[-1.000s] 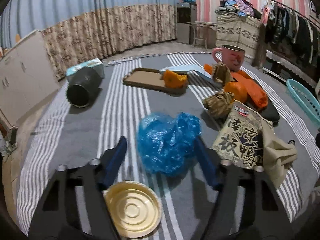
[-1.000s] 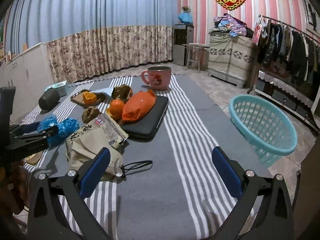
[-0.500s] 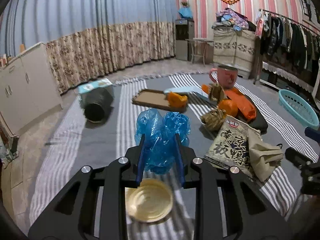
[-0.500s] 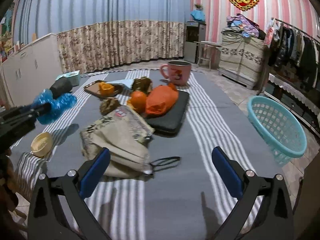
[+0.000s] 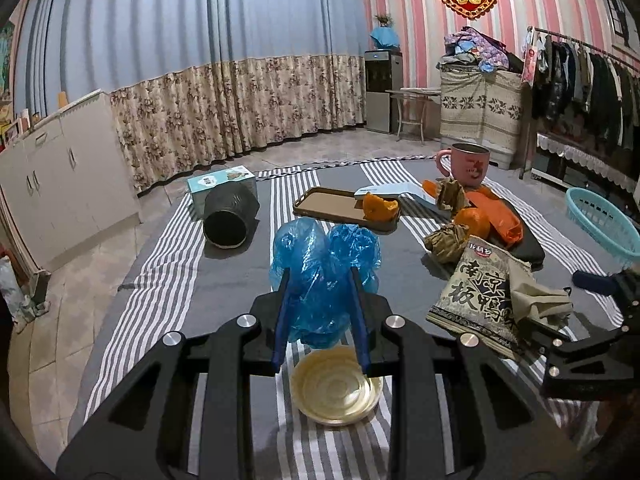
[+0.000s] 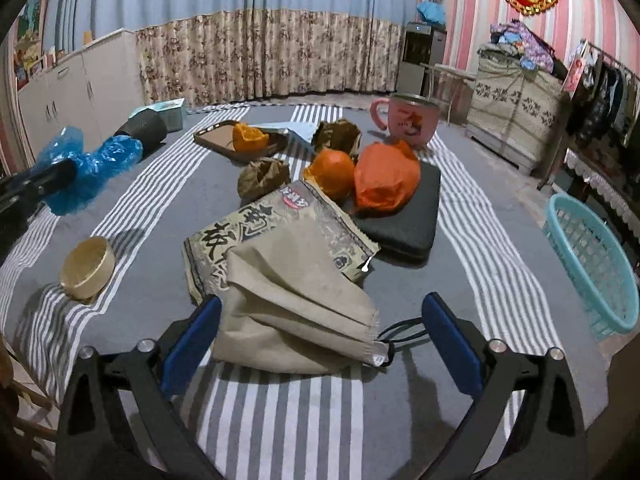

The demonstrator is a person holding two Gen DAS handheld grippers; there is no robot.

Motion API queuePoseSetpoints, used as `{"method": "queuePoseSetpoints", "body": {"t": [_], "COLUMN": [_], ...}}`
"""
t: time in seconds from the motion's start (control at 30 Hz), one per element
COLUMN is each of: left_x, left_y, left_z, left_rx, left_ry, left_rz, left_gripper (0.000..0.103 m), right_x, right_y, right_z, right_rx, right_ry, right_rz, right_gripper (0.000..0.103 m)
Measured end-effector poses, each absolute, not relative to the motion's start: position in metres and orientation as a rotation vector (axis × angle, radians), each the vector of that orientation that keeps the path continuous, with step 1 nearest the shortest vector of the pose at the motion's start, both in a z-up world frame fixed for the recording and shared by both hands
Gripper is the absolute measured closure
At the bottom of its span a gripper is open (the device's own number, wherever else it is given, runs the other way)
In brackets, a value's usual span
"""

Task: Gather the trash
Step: 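Grasp the blue plastic bag with the left tool while the right tool grasps the beige cloth, then carry the blue bag and beige cloth in both tools over the blue basket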

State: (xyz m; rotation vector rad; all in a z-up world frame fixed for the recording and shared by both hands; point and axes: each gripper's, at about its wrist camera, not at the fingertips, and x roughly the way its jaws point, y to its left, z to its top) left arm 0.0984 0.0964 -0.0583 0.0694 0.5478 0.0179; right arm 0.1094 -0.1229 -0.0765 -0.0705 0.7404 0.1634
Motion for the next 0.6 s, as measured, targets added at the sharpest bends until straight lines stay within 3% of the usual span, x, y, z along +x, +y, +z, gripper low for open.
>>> {"method": "queuePoseSetpoints", "body": {"t": [0.03, 0.27, 0.43, 0.6], "left_x": [0.098, 0.1, 0.102, 0.1], "left_y": [0.096, 0.091, 0.078, 0.06], "left_z": [-0.059, -0.058, -0.052, -0.038], "left_rx": [0.068, 0.068, 0.085, 0.109], "left_ry": [0.547, 0.543, 0.531, 0.491], "left_rz": [0.017, 0.018, 0.018, 0.007], "left_gripper": [0.078, 0.078, 0.078, 0.078], "right_x": [0.11, 0.111, 0.115, 0.112], "right_y": [-0.126, -0.133, -0.145, -0.165], "right_z": [-0.077, -0.073, -0.067, -0.05], "right_rx": [-0.059, -0.031, -0.006, 0.031], "right_ry": [0.75, 0.755, 0.74, 0.69], "right_rz": [0.175, 0.236, 0.265, 0.264], "right_gripper": [0.027, 0.049, 0.075, 0.082]}}
